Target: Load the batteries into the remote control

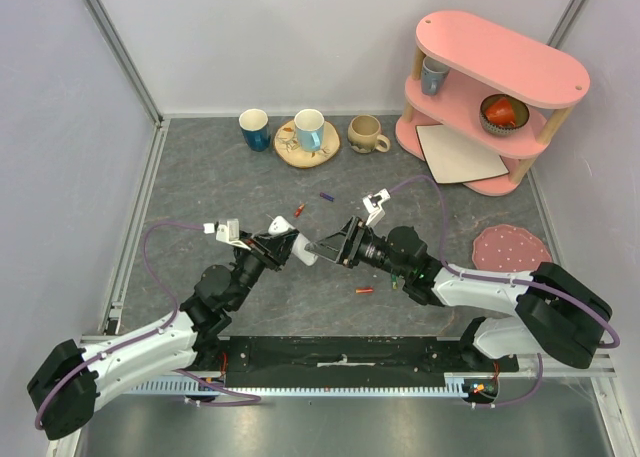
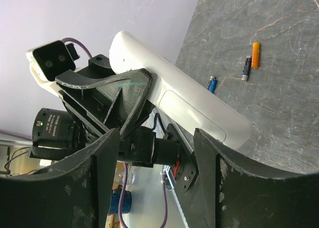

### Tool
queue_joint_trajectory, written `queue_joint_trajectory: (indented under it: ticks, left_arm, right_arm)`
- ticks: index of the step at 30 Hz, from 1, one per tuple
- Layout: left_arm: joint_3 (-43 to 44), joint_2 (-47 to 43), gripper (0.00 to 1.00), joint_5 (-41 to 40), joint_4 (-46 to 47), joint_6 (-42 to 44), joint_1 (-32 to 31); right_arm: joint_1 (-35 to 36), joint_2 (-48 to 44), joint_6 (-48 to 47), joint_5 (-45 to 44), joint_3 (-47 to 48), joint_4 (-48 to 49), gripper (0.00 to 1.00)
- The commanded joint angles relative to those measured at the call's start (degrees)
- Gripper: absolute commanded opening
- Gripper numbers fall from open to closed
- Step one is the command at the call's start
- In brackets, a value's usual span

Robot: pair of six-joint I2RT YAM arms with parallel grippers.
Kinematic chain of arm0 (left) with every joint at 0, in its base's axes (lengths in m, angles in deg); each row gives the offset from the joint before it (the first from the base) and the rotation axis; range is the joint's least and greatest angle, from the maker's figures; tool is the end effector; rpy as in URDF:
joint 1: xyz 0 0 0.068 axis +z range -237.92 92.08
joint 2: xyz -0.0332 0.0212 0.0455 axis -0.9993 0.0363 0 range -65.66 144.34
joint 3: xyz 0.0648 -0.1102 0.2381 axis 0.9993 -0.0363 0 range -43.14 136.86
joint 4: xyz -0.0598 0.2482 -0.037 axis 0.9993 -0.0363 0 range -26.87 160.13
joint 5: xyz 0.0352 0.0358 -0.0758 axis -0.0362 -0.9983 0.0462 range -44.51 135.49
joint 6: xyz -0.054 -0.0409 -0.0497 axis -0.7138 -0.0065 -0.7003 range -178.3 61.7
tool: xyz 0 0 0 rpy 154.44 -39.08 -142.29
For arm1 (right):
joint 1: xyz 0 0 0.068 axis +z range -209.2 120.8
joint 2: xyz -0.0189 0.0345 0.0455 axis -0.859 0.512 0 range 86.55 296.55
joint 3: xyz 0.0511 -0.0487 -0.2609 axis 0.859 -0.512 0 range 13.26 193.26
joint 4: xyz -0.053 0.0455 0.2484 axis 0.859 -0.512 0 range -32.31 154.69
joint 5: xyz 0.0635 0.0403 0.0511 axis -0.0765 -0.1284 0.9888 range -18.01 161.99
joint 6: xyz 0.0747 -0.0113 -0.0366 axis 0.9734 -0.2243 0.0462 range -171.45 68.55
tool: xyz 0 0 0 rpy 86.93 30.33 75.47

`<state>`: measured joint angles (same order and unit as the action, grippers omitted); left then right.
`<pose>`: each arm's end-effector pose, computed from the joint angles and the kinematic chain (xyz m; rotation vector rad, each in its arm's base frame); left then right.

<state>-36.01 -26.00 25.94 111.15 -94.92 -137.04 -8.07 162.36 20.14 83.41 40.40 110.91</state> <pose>0.1471 -0.1322 0.2223 -0.1327 1.5012 -0.9800 0.1808 0.2476 0.2190 0.1617 1.9415 1.7237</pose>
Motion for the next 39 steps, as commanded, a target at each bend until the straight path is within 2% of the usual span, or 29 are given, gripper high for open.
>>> queue_joint_trajectory:
  ticks: [1,12,16,19,39]
  left_arm:
    - [3.1,-0.4,0.02,-2.9,3.8,0.6,-0.2]
    - [3.8,0.9,0.02,-2.4,4.8,1.1,-0.2]
    - [3.6,1.0,0.02,-1.8,4.7,1.0,-0.2]
    - [3.3,1.1,0.02,-1.5,4.7,0.6,-0.2]
    - [3.6,2.2,0.02,0.7,4.8,-0.3,-0.3]
  right_arm:
    - [-0.1,-1.0,0.1,1.4,-1.5,1.6,0.69]
    - [-0.1,-2.3,0.3,-0.3,-3.7,1.5,0.7]
    - [-0.1,-3.5,0.3,-2.5,-3.8,1.8,0.65]
    - [-0.1,-4.1,-0.9,-3.7,-2.4,-1.6,0.63]
    - [-0.1,-0.1,-0.9,-3.0,0.2,-0.8,0.62]
